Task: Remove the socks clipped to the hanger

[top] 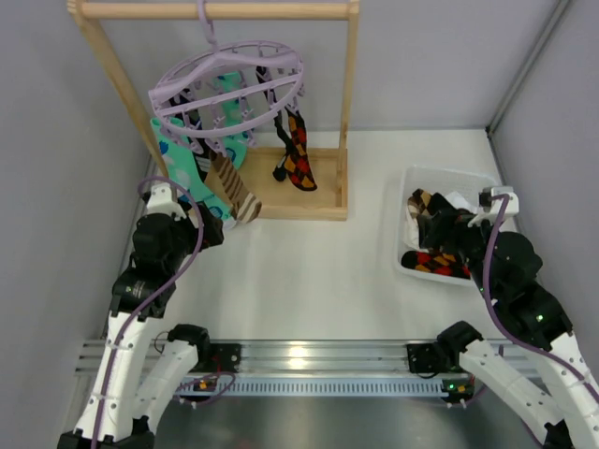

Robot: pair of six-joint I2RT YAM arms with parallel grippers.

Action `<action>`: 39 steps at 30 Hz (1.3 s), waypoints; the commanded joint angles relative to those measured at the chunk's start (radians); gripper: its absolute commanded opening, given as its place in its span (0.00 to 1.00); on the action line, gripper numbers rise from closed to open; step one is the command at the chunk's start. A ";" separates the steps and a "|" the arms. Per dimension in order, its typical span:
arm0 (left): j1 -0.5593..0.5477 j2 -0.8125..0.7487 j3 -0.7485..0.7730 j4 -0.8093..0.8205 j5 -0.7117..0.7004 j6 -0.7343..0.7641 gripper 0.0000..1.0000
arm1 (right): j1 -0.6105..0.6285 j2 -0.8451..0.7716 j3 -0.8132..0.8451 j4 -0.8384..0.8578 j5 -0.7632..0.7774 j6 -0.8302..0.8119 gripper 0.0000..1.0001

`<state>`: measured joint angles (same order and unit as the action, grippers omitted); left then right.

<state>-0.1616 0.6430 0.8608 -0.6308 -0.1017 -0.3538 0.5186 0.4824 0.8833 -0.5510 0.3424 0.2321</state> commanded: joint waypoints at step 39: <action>0.004 -0.031 -0.011 0.019 0.086 -0.005 0.98 | -0.005 1.275 0.371 1.097 -0.807 -0.108 0.98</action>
<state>-0.1616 0.6159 0.8524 -0.6319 -0.0422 -0.3710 0.5175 1.6459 1.1549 0.4541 -0.4011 0.1833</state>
